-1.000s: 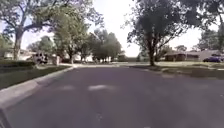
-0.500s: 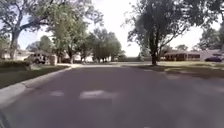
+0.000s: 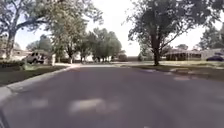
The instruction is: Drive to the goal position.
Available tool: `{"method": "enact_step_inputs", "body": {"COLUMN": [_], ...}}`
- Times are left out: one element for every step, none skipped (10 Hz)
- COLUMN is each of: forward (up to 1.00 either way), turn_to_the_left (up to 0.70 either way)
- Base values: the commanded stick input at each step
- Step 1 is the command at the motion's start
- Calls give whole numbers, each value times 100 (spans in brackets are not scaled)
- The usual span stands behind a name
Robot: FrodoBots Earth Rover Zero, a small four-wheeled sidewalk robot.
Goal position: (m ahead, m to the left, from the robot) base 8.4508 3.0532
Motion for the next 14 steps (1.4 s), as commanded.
{"method": "enact_step_inputs", "body": {"forward": [100,100,100,100,100,100,100,100,100,100,100,100,100,100], "turn_to_the_left": [0,0,0,0,0,0,0,0,0,0,0,0,0,0]}}
